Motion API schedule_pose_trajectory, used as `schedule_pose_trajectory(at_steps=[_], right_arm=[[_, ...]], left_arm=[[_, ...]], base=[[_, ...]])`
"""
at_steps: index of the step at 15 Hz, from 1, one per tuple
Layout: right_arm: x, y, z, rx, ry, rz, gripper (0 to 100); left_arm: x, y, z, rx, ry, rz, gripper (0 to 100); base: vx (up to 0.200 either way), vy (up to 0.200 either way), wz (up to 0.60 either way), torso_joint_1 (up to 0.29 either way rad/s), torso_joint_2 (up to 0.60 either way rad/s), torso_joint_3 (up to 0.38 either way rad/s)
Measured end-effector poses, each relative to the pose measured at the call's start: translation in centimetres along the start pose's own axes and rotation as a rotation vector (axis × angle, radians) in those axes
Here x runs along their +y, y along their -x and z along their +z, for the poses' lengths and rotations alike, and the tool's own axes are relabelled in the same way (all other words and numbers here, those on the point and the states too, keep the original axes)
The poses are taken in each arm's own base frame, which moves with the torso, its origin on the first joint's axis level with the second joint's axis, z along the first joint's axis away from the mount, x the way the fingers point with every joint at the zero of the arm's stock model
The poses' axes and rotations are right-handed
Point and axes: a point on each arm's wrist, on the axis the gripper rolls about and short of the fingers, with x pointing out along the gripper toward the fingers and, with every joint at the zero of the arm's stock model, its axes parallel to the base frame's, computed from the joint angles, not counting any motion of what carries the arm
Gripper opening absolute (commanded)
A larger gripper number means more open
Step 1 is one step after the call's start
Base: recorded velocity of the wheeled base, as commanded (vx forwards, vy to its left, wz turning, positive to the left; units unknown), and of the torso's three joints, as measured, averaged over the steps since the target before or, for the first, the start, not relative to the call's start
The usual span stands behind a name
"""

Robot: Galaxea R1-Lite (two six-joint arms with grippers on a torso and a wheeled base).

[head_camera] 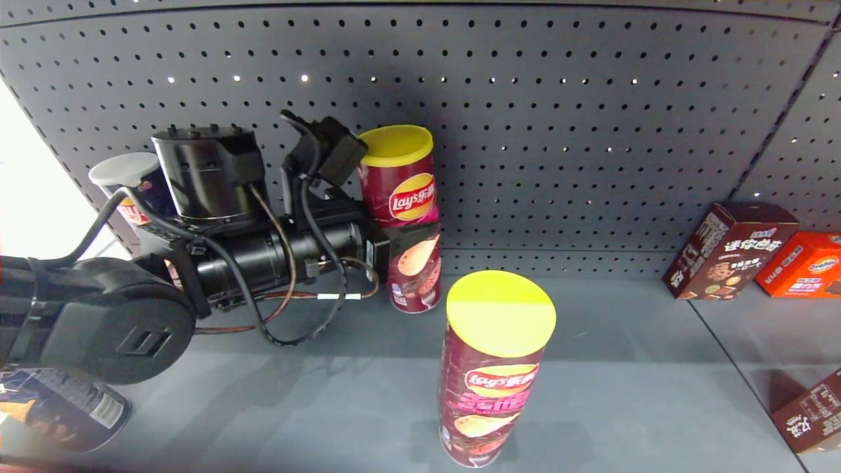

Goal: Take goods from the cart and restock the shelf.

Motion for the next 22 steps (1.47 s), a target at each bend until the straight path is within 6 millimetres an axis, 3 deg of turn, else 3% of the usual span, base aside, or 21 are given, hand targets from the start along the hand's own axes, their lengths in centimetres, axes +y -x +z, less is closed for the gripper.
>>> schedule_pose_trajectory(at_steps=[10,22], right_arm=[[0.0,0.0,0.0,0.001,0.0,0.0,100],[0.0,0.0,0.0,0.001,0.0,0.0,100]], left_arm=[[0.2,-4.8,-1.3,0.002,-0.003,-0.05,0],[0.5,-6.8,-3.7,0.044,-0.012,-0.061,0]], base=[[0.0,0.0,0.0,0.0,0.0,0.0],[0.0,0.0,0.0,0.0,0.0,0.0]])
